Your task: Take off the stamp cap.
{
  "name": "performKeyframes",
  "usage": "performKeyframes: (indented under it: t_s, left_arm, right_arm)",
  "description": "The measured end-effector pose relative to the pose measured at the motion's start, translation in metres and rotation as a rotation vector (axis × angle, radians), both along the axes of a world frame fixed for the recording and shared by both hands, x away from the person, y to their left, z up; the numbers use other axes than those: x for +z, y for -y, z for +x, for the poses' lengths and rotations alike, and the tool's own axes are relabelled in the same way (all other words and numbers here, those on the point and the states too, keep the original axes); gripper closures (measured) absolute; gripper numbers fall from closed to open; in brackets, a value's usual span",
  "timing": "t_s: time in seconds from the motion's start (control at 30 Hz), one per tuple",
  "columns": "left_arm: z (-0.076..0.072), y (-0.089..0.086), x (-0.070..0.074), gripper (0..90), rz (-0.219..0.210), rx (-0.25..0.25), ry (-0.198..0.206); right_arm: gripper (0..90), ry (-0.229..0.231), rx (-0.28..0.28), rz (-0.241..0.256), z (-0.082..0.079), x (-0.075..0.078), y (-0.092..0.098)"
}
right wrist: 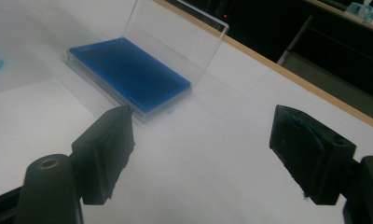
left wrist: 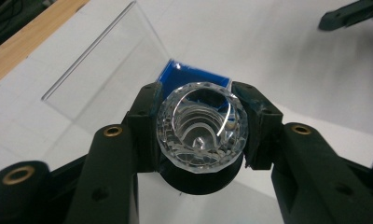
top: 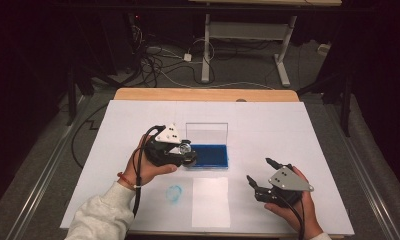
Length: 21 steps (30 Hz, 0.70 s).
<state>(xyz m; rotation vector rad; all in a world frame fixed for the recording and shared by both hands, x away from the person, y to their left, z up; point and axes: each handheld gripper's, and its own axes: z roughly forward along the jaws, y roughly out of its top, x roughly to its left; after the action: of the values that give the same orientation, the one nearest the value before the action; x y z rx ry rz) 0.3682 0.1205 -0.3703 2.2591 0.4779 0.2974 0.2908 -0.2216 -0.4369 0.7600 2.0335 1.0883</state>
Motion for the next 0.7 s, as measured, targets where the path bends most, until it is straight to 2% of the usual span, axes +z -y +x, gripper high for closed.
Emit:
performKeyframes:
  t_s: [0.07, 0.1, 0.17, 0.23, 0.3, 0.4, 0.47, 0.5, 0.57, 0.63, 0.67, 0.7]
  left_arm:
    - [0.0, 0.006, 0.002, 54.5, -0.01, -0.014, 0.001]
    - [0.0, 0.009, 0.003, 54.5, -0.02, -0.016, 0.003]
    - [0.0, 0.015, 0.005, 54.5, -0.015, -0.031, 0.005]
    - [-0.001, 0.021, 0.007, 54.5, -0.027, -0.035, 0.011]
    - [-0.001, 0.026, 0.009, 54.5, -0.04, -0.041, 0.012]
    - [-0.002, 0.033, 0.011, 54.5, -0.061, -0.049, 0.01]
    - [-0.002, 0.037, 0.011, 54.5, -0.072, -0.052, 0.015]
    - [-0.002, 0.038, 0.011, 54.5, -0.075, -0.058, 0.012]
    - [-0.003, 0.04, 0.009, 54.4, -0.088, -0.073, -0.002]
    - [-0.003, 0.041, 0.008, 54.5, -0.093, -0.076, -0.004]
    - [-0.003, 0.039, 0.007, 54.5, -0.113, -0.081, -0.014]
    - [-0.003, 0.039, 0.007, 54.5, -0.113, -0.081, -0.014]
  right_arm:
    - [22.4, -0.005, 0.009, -0.009, 0.004, 0.001, -0.004]
    - [20.6, -0.022, 0.041, 0.0, 0.011, 0.002, -0.013]
    - [20.6, -0.031, 0.061, 0.003, 0.014, 0.002, -0.019]
    - [21.5, -0.078, 0.107, -0.016, 0.024, 0.001, -0.039]
    - [24.7, -0.098, 0.156, -0.001, 0.028, 0.0, -0.052]
    - [23.2, -0.101, 0.171, 0.019, 0.034, -0.002, -0.07]
    - [22.2, -0.11, 0.181, 0.061, 0.037, -0.004, -0.079]
    - [22.2, -0.109, 0.196, 0.064, 0.038, -0.004, -0.082]
    - [24.5, -0.087, 0.189, 0.079, 0.04, -0.005, -0.088]
    - [23.6, -0.1, 0.201, 0.105, 0.044, -0.005, -0.092]
    - [24.8, -0.097, 0.192, 0.093, 0.045, -0.005, -0.096]
    - [26.0, -0.098, 0.196, 0.092, 0.046, -0.006, -0.097]
